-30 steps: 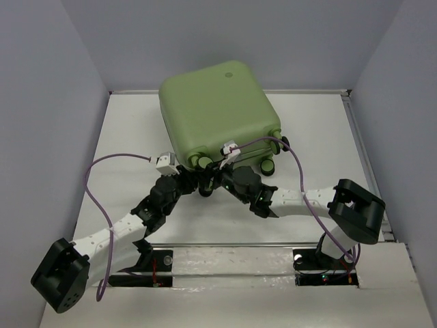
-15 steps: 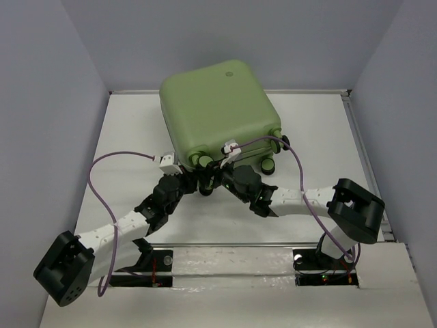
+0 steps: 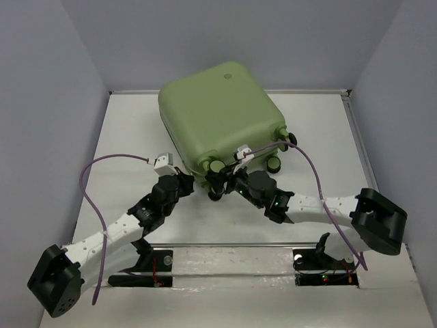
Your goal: Pack the luggage
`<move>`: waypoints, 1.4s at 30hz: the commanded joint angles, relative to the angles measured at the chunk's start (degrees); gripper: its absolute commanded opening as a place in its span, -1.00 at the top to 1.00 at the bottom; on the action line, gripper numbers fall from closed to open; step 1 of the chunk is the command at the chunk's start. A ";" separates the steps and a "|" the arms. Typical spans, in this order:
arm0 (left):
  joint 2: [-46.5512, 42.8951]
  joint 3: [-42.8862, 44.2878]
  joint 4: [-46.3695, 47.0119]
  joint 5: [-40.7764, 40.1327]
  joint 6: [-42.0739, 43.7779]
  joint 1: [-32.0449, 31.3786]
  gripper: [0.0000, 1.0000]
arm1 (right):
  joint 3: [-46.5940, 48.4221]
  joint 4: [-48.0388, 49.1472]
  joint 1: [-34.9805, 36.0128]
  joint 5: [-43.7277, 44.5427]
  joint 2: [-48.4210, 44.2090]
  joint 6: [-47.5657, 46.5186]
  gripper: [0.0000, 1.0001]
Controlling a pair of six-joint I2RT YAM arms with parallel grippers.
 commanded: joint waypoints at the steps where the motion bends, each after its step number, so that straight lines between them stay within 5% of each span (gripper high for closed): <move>1: 0.00 3.51 -8.91 -16.82 0.11 6.15 0.88 | -2.93 4.09 0.18 1.71 -9.54 0.64 0.86; 9: 4.75 5.18 -4.19 -11.02 2.66 17.75 0.89 | -8.13 -1.71 0.18 1.88 -19.92 -0.86 0.86; 17: 6.27 9.15 -1.89 -7.34 -0.06 19.09 0.85 | -8.05 -3.03 0.18 -1.54 -18.97 0.28 0.86; 18: 4.16 7.23 -2.15 -6.80 -1.37 18.22 0.49 | -7.52 -3.03 0.18 -2.16 -18.44 0.37 0.86; 22: -13.58 4.13 -7.48 -3.72 -3.14 14.88 -0.22 | -7.08 -4.00 0.79 -2.25 -18.69 0.20 0.86; 24: -25.27 5.96 -13.54 -3.28 -2.71 12.33 -0.98 | -6.20 -8.02 1.32 -2.51 -21.14 0.20 0.81; 25: -28.26 7.11 -15.15 -3.11 -2.70 11.88 -0.98 | -5.77 -8.04 1.32 -2.60 -22.11 0.11 0.81; 27: -34.69 11.48 -19.01 -1.53 -1.13 11.70 -0.98 | -4.01 -11.90 1.32 -2.51 -24.22 -0.77 0.58; 28: -35.76 12.99 -20.60 0.74 1.23 11.70 -0.98 | -3.22 -15.13 1.32 -2.51 -26.32 -1.73 0.23; 30: -36.65 17.46 -21.05 3.73 3.79 11.70 -0.98 | 0.37 -19.80 1.32 -2.60 -28.27 -3.05 -0.14; 32: -35.16 20.55 -21.14 8.48 7.47 11.70 -0.98 | 4.67 -27.79 1.32 -2.69 -30.99 -5.41 -0.99; 37: -30.94 30.66 -20.88 16.22 12.41 11.70 -0.98 | 13.11 -44.12 1.32 0.02 -39.25 -9.47 -1.00; 42: -29.96 35.41 -22.19 18.51 16.36 11.70 -0.98 | 16.56 -48.47 1.32 5.82 -52.25 -12.19 -1.00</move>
